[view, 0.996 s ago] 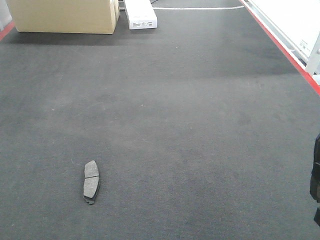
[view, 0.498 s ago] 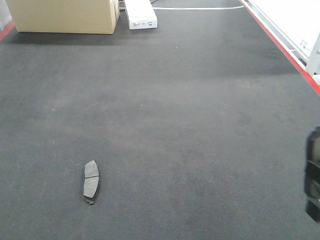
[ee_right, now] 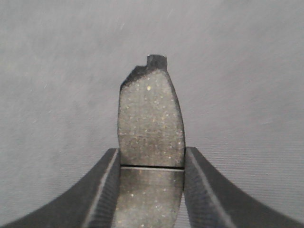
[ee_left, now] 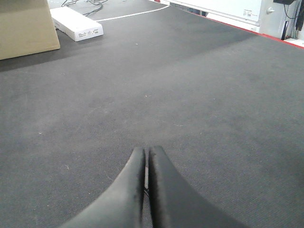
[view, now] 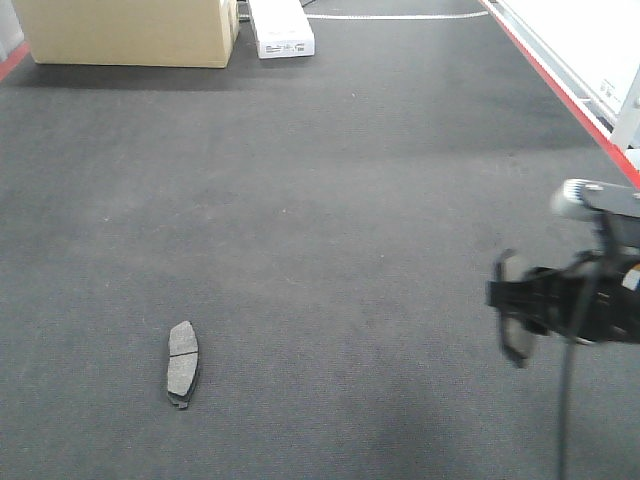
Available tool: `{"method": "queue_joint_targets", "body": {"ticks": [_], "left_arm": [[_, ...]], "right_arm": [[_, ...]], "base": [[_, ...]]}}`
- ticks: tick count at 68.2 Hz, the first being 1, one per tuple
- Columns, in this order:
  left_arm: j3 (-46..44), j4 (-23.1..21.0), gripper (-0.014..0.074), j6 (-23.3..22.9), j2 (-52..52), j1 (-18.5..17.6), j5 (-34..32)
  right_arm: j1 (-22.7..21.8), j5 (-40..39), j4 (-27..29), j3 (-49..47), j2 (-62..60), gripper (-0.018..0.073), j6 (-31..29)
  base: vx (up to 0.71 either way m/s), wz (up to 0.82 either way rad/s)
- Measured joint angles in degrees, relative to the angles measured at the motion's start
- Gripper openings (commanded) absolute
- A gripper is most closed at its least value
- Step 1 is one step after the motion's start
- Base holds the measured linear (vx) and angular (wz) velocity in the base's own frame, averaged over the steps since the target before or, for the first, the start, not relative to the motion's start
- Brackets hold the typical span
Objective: Move and align brake pads A on conveyor
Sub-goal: 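Lower the right gripper with its brake pad beside the first pad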
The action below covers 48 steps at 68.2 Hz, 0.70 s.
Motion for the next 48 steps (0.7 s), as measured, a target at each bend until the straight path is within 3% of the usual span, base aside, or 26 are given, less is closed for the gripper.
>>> {"method": "queue_joint_targets", "body": {"ticks": [26, 40, 48], "left_arm": [[0.0, 0.0, -0.0007, 0.0, 0.0, 0.0, 0.0], [0.0, 0.0, -0.0007, 0.0, 0.0, 0.0, 0.0], [0.0, 0.0, -0.0007, 0.0, 0.0, 0.0, 0.0]], "right_arm": [[0.8, 2.9, 12.5, -7.0, 17.1, 0.0064, -13.9], [6.5, 2.9, 12.6, -11.1, 22.6, 0.0067, -14.2], [7.5, 2.8, 12.3, -12.8, 25.6, 0.0073, -12.4]], "base": [[0.0, 0.0], [0.0, 0.0], [0.0, 0.0]]}}
